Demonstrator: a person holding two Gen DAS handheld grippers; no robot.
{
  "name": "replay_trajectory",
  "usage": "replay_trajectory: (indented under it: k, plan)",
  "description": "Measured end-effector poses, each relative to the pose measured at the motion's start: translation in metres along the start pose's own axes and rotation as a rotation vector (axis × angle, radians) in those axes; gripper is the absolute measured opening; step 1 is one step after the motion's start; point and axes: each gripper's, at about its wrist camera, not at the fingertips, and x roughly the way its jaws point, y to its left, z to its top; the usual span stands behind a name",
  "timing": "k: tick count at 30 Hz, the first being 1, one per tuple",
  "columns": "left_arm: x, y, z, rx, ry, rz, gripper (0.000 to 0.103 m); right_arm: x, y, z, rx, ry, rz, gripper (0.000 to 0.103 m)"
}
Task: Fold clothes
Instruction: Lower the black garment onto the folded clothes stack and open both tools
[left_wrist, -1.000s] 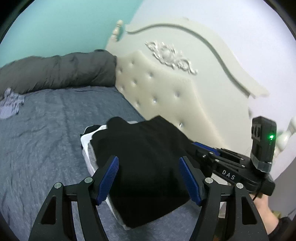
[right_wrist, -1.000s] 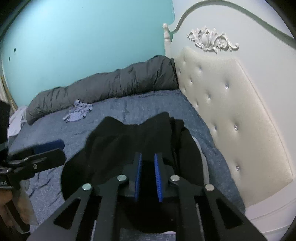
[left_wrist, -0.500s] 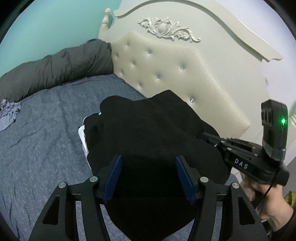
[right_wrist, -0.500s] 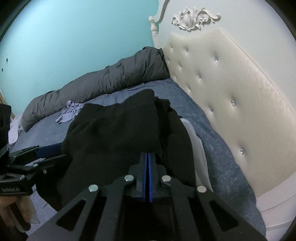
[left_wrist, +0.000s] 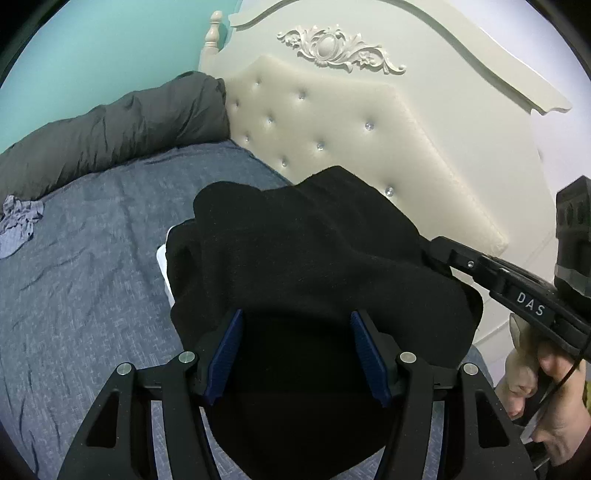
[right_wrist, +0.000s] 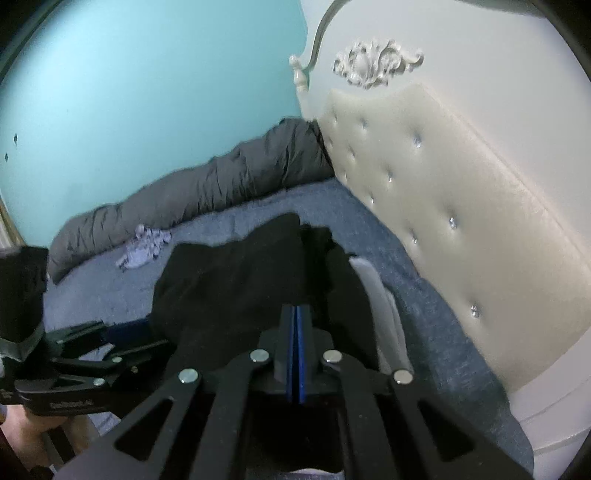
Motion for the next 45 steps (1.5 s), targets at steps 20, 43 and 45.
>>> replay_trajectory:
  k: [20, 43, 45]
  plan:
    - [-0.033, -0.006, 0.003, 0.004, -0.027, 0.034, 0.064, -0.032, -0.009, -0.009, 0.1, -0.051, -0.019, 0.0]
    - [-0.151, -0.025, -0.019, 0.046, -0.1, 0.04, 0.072, -0.124, 0.036, -0.027, 0.13, -0.126, -0.031, 0.001]
    - [-0.162, -0.027, -0.022, 0.051, -0.11, 0.042, 0.077, -0.133, 0.043, -0.031, 0.126, -0.132, -0.038, 0.001]
